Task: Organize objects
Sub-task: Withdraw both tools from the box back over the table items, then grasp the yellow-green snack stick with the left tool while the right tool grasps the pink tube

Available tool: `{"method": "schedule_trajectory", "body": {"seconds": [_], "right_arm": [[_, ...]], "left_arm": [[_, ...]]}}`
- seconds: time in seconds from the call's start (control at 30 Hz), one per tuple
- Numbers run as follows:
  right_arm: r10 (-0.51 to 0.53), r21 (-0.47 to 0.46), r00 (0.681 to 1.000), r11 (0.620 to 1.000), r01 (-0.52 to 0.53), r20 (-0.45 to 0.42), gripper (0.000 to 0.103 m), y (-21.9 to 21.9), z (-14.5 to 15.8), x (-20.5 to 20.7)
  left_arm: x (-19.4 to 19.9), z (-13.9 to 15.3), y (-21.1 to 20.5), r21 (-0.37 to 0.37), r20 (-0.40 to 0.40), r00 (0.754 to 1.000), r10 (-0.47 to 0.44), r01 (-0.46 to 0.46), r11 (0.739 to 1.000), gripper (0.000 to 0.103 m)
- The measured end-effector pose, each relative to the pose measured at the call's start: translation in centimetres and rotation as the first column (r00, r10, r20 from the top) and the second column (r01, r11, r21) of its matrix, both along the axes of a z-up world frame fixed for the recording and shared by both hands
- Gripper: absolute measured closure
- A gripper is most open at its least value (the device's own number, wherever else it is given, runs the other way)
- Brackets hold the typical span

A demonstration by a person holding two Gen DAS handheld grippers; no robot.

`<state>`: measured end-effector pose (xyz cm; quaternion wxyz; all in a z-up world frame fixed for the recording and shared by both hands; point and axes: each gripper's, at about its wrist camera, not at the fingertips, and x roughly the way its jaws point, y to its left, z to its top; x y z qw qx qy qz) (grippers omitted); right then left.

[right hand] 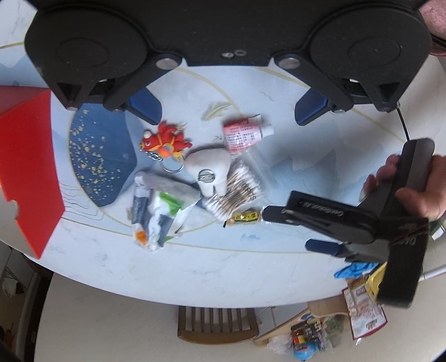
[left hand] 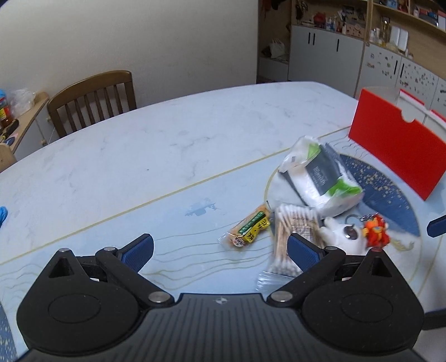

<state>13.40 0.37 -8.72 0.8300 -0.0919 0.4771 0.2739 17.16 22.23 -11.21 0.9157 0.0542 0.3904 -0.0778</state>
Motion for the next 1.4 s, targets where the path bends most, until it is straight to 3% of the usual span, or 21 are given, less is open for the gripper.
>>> {"method": "schedule_trajectory", "body": {"seconds": [0.23, 0.77, 0.83, 0.97, 1.07, 1.2, 1.27, 1.4], "right_arm": [[0.032, -0.035, 0.999, 0.999, -0.033, -0.009, 0.004, 1.3, -1.4, 0.7], [0.113, -0.111, 0.994, 0.987, -0.114, -0.008, 0.025, 4.2, -3.8, 1.3], [0.116, -0.116, 0.993, 0.986, -0.116, -0.01, 0.028, 4.4, -4.0, 1.4], [0.124, -0.123, 0.992, 0.985, -0.124, -0.009, 0.035, 4.5, -4.3, 1.6], [0.134, -0.118, 0.991, 0.984, -0.133, -0.001, 0.039, 4.6, -4.3, 1.6], [0.148, -0.11, 0.989, 0.983, -0.146, 0.009, 0.054, 4.7, -4.1, 1.5], [0.156, -0.112, 0.988, 0.982, -0.153, 0.012, 0.055, 4.8, -4.1, 1.5], [0.155, -0.103, 0.988, 0.983, -0.154, 0.009, 0.056, 4.5, -4.0, 1.2]], "left_arm": [[1.5, -1.7, 0.1, 0.054, -0.004, 0.999, -0.046, 0.047, 0.997, 0.0], [3.4, -3.0, 0.8, 0.02, -0.006, 0.997, -0.08, 0.08, 0.997, 0.002], [3.6, -3.1, 0.6, 0.02, -0.009, 0.996, -0.09, 0.09, 0.996, 0.006], [3.8, -3.3, 0.1, 0.024, -0.019, 0.993, -0.117, 0.117, 0.993, 0.025], [3.8, -3.3, -0.2, 0.023, -0.017, 0.991, -0.132, 0.133, 0.991, 0.031], [4.0, -3.1, -0.4, 0.003, -0.03, 0.989, -0.148, 0.148, 0.989, 0.049], [3.9, -3.0, -0.6, -0.009, -0.037, 0.986, -0.161, 0.161, 0.987, 0.06], [3.7, -2.8, -1.3, 0.009, -0.04, 0.985, -0.17, 0.171, 0.985, 0.071]]}}
